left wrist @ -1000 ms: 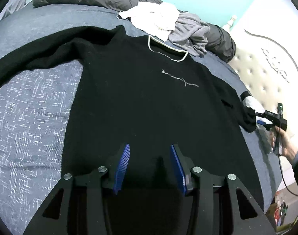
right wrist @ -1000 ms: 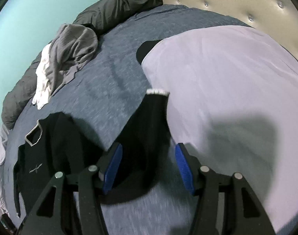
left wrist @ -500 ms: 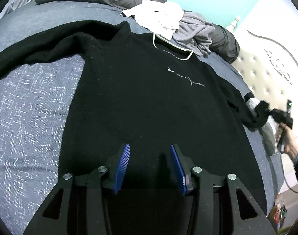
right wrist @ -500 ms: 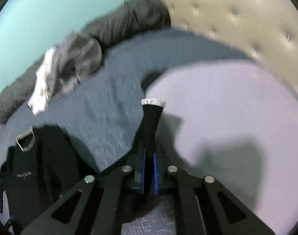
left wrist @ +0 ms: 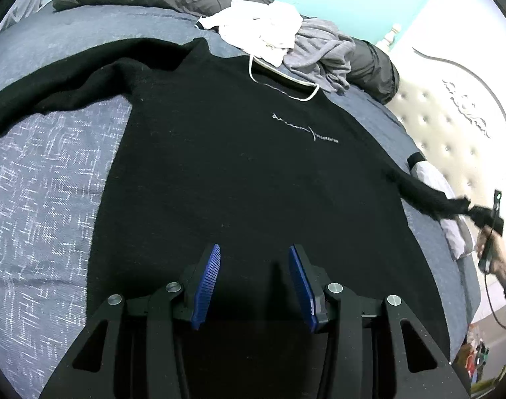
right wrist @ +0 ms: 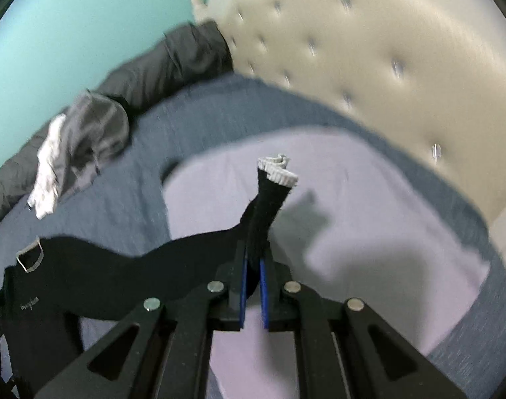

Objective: Fold clothes
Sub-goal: 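Grasp the white-cuffed sleeve end by the pillow with the right tool and lift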

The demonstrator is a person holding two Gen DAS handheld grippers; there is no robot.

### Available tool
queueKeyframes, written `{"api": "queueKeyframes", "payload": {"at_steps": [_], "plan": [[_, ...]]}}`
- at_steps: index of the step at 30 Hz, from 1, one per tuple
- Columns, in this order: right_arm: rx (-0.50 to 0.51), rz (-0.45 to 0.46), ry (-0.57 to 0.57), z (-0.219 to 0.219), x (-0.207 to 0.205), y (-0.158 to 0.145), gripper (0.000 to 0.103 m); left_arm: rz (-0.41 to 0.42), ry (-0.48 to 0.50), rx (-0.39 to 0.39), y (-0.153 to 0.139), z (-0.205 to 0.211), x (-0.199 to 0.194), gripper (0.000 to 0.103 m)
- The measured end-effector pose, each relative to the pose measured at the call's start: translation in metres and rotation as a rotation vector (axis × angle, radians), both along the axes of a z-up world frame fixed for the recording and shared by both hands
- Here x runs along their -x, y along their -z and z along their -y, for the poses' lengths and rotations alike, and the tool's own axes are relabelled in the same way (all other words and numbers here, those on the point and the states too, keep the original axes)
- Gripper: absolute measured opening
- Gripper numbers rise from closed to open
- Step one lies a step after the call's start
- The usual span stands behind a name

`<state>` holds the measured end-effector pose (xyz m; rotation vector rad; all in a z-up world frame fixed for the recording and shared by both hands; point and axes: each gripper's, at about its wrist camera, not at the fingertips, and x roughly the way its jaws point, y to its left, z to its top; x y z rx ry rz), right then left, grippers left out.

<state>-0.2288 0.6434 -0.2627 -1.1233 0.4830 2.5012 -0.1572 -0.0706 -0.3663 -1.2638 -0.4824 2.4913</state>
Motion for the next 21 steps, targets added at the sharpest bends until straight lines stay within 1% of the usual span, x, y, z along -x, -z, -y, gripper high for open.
{"api": "queueKeyframes", "payload": {"at_steps": [2, 4, 6, 7, 9, 11, 13, 15, 17, 19, 20, 21], "plan": [[0.046, 0.015, 0.032, -0.006, -0.011, 0.016, 0.008, -0.001, -0.005, -0.002, -0.001, 0.002, 0.000, 0.047], [0.054, 0.020, 0.047, -0.010, -0.020, 0.019, 0.013, -0.001, -0.008, -0.004, -0.001, 0.003, 0.001, 0.047], [0.008, 0.003, 0.062, -0.012, -0.028, 0.011, 0.024, -0.001, -0.007, -0.005, -0.002, 0.003, 0.002, 0.047], [-0.003, -0.016, 0.077, -0.015, -0.033, 0.005, 0.034, -0.002, -0.005, -0.005, -0.002, 0.002, 0.002, 0.047], [-0.019, -0.057, 0.111, -0.022, -0.041, -0.006, 0.038, -0.002, -0.001, -0.004, -0.002, 0.001, 0.002, 0.047], [0.015, -0.093, 0.144, -0.034, -0.045, -0.013, 0.051, -0.003, 0.003, -0.002, -0.002, -0.001, 0.002, 0.047], [0.049, -0.103, 0.161, -0.042, -0.044, -0.014, 0.052, -0.002, 0.004, 0.002, -0.002, -0.002, 0.001, 0.047], [0.103, -0.094, 0.139, -0.046, -0.032, -0.008, 0.052, -0.001, 0.004, 0.006, -0.001, -0.002, 0.001, 0.047], [0.122, -0.082, 0.112, -0.044, -0.025, 0.000, 0.052, 0.002, 0.000, 0.009, 0.000, -0.001, 0.002, 0.047], [0.107, -0.064, 0.097, -0.040, -0.015, 0.005, 0.052, 0.006, -0.001, 0.013, 0.002, -0.001, 0.003, 0.047], [0.091, -0.062, 0.091, -0.037, -0.011, 0.006, 0.049, 0.006, -0.001, 0.013, 0.002, -0.001, 0.004, 0.047], [0.084, -0.065, 0.084, -0.034, -0.009, 0.006, 0.042, 0.007, -0.001, 0.012, 0.003, -0.001, 0.004, 0.047]]}}
